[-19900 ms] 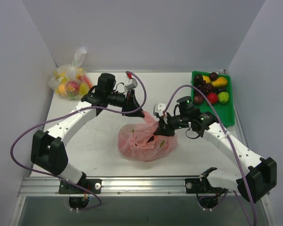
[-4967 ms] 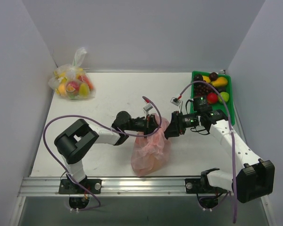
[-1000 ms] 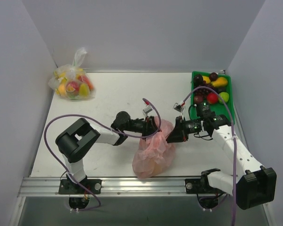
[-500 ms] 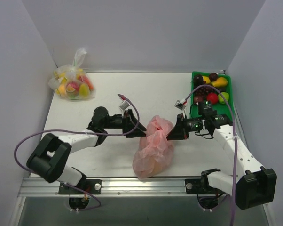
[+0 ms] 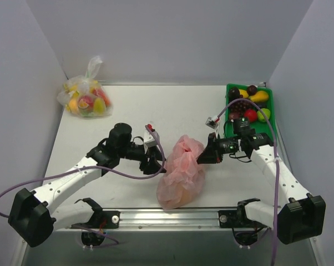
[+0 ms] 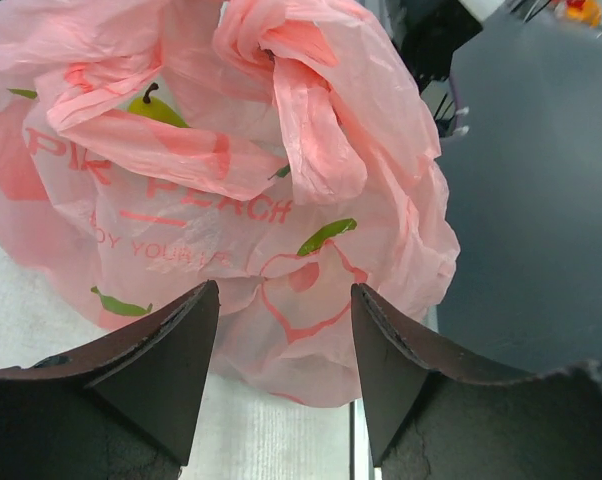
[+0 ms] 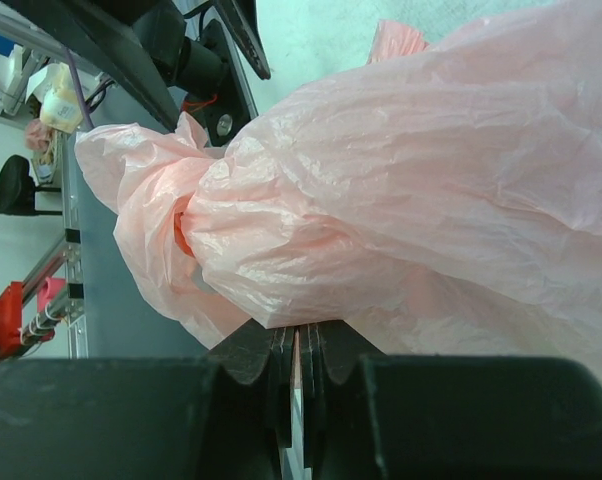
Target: Place the fake fruits into the plastic bag and tie a complex knot
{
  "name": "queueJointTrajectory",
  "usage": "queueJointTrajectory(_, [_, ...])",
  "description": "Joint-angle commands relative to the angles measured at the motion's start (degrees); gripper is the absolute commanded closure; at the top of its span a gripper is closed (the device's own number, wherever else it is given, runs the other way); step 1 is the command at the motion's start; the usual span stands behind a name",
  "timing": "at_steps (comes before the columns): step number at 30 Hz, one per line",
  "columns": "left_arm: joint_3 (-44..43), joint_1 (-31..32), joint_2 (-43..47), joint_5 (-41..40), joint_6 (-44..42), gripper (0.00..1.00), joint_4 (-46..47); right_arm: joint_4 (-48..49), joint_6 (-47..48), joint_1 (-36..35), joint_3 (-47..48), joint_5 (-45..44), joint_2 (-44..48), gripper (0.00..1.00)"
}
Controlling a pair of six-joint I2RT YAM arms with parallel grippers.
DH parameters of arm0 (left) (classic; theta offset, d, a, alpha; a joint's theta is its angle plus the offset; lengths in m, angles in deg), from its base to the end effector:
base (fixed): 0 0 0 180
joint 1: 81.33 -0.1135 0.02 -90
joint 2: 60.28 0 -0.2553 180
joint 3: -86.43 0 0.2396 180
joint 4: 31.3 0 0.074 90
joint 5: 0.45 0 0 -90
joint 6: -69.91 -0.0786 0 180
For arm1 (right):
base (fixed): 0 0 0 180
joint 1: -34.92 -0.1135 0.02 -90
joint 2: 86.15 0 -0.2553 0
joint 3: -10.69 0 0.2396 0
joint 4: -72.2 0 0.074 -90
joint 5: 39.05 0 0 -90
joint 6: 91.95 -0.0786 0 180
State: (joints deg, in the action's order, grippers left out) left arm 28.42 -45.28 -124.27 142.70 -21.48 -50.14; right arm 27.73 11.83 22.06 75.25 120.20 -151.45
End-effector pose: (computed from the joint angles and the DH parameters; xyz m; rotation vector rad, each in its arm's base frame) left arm 0.1702 -0.2017 0.2671 1.2190 1.6502 -1.3052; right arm 0.2027 0.1217 0.2701 -1.0155 1.8169 1.3757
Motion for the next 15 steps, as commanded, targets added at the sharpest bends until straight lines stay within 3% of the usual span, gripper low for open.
queueJointTrajectory(1, [-4.21, 2.61, -0.61, -8.57, -8.72, 0.35, -7.18, -0.35, 1.16, -0.76, 2.76, 0.01, -0.36, 1.0])
queueJointTrajectory(10, [-7.29, 7.89, -2.63, -14.98, -10.91, 0.39, -5.24, -0.43, 1.86, -1.64, 3.55, 0.09, -1.32, 1.0])
queueJointTrajectory(15, [-7.65, 8.51, -2.72, -12.46, -11.18, 0.37, -3.22, -0.52, 1.95, -1.73, 3.9, -0.35, -1.76, 1.0])
